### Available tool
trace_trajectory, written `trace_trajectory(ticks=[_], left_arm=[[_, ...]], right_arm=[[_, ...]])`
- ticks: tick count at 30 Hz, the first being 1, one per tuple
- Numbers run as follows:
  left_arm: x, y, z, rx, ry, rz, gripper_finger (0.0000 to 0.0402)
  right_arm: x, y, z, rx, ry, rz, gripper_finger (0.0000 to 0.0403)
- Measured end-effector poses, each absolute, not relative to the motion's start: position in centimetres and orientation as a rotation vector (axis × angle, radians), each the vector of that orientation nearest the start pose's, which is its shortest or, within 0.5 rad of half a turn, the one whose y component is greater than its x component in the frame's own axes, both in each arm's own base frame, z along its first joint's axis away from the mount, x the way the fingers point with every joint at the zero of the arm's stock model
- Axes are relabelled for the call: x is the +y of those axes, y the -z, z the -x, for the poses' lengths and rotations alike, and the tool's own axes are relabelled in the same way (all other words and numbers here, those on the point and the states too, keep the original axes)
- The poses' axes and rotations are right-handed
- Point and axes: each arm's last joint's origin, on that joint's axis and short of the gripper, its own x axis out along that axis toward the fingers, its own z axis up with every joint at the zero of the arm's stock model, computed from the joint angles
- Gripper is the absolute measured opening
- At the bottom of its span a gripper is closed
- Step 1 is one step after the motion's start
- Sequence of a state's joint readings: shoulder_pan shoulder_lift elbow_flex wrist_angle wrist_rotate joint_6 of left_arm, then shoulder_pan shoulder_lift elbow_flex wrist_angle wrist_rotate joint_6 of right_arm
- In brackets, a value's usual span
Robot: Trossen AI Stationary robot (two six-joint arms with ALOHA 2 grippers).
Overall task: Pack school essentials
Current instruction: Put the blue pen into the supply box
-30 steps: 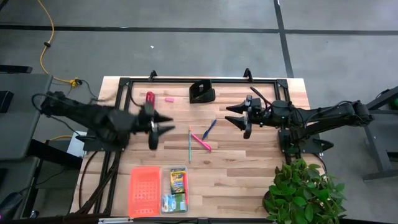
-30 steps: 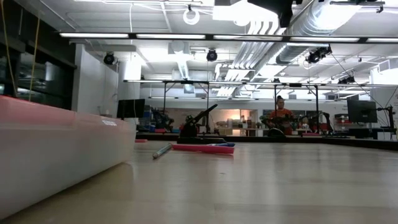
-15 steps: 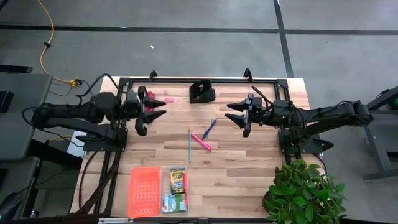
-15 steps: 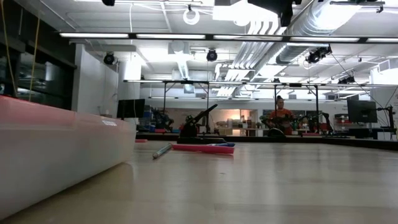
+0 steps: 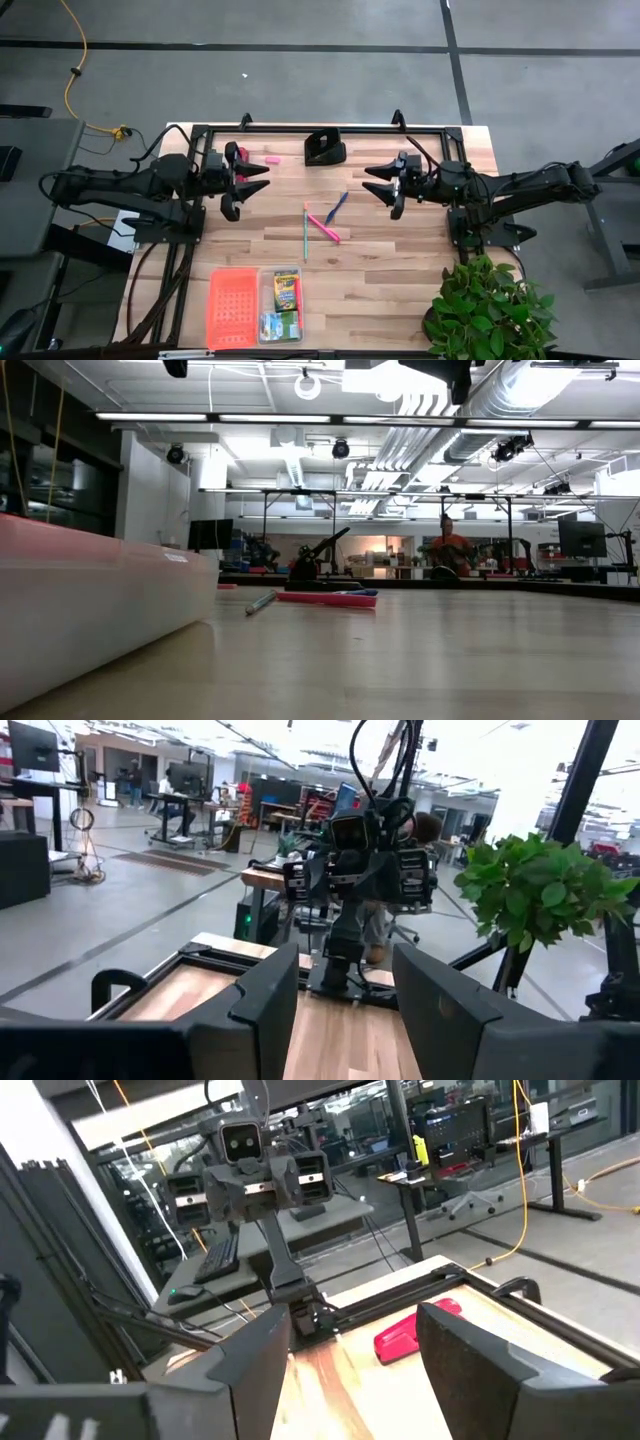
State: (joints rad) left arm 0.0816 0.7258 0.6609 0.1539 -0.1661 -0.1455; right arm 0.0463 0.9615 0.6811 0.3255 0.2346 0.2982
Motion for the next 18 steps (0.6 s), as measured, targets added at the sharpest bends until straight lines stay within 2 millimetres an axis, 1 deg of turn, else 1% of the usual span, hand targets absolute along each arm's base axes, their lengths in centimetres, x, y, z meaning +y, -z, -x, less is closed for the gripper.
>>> trace_trajectory(ticks=[4, 13, 15, 17, 18], left_arm=[[1.84, -33.13, -16.59, -0.107, -0.241, 0.148, 0.0154], [1.84, -33.12, -16.60, -0.107, -0.240, 0.148, 0.0154], [1.84, -33.12, -16.60, -0.108, -0.239, 0.163, 0.0154], [1.84, -33.12, -16.60, -0.110, -0.238, 0.176, 0.0154], [1.84, -33.12, -16.61, -0.110, -0.238, 0.175, 0.0154]], right_arm=[[0.33, -31.42, -21.68, -0.077, 0.179, -0.343, 0.0211], [0.33, -31.42, -21.68, -0.077, 0.180, -0.346, 0.0211], [0.28, -31.40, -21.70, -0.086, 0.191, -0.424, 0.0211], [-0.06, -31.25, -22.03, -0.090, 0.247, -0.563, 0.0211], [-0.30, -31.07, -22.37, -0.060, 0.283, -0.631, 0.0211]])
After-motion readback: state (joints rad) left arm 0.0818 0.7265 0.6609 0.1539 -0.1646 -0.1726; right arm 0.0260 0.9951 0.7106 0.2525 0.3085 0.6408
